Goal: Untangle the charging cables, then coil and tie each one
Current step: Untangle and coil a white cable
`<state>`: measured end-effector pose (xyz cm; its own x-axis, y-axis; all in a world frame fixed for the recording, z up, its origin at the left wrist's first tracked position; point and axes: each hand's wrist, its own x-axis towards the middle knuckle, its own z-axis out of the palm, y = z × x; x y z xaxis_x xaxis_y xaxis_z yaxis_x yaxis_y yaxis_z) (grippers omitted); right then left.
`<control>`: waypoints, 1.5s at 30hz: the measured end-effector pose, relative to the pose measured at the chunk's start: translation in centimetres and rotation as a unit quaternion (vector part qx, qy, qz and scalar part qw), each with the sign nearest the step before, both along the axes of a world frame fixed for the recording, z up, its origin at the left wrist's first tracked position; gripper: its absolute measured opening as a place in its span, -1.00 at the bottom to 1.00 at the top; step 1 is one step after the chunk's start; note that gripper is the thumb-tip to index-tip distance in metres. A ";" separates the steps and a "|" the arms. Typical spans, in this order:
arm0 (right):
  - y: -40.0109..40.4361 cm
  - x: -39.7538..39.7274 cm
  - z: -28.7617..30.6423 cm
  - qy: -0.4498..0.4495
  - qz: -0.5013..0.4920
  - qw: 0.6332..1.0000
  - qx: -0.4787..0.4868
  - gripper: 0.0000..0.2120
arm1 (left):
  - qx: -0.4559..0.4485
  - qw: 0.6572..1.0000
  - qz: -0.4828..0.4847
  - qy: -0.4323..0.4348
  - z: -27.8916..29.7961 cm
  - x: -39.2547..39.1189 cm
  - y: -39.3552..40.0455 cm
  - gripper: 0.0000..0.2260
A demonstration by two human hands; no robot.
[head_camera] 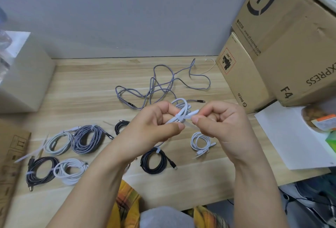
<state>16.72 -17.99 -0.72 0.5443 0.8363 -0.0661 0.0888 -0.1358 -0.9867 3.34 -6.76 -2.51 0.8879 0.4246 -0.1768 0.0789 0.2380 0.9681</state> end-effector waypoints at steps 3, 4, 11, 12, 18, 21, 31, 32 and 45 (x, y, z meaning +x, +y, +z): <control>-0.1 0.2 0.0 -0.005 0.017 1.000 -0.019 -0.86 | 0.018 1.000 -0.012 0.003 0.0 0.0 0.1 -0.88; 0.0 0.2 0.0 -0.004 0.022 1.000 -0.020 -0.88 | 0.025 1.000 -0.015 0.004 0.0 0.0 0.1 -0.89; 0.1 0.4 -0.3 -0.024 0.060 0.998 -0.021 -0.87 | 0.075 0.997 -0.008 0.020 -0.3 0.0 0.3 -0.90; 0.1 0.4 -0.5 -0.024 0.057 0.998 -0.021 -0.85 | 0.100 0.995 -0.007 0.028 -0.4 0.0 0.2 -0.89; 0.2 -0.3 -0.9 -0.056 0.069 0.996 -0.027 -0.79 | 0.277 0.957 0.004 0.084 -0.6 0.6 -0.3 -0.85; 0.4 -0.8 -1.5 -0.063 0.027 0.997 -0.021 -0.79 | 0.215 0.973 0.024 0.078 -0.9 0.6 -0.4 -0.89; 1.1 -2.3 -3.9 -0.090 -0.039 0.995 -0.003 -0.82 | 0.048 0.998 -0.010 0.045 -1.5 0.6 0.0 -0.81; 1.1 -2.2 -4.1 -0.066 -0.028 0.997 0.011 -0.84 | 0.038 0.998 -0.011 0.039 -1.3 0.7 0.1 -0.83; 0.5 -2.0 -4.1 -0.084 -0.038 0.994 0.061 -0.77 | 0.016 0.999 -0.019 0.037 -0.7 0.2 1.0 -0.81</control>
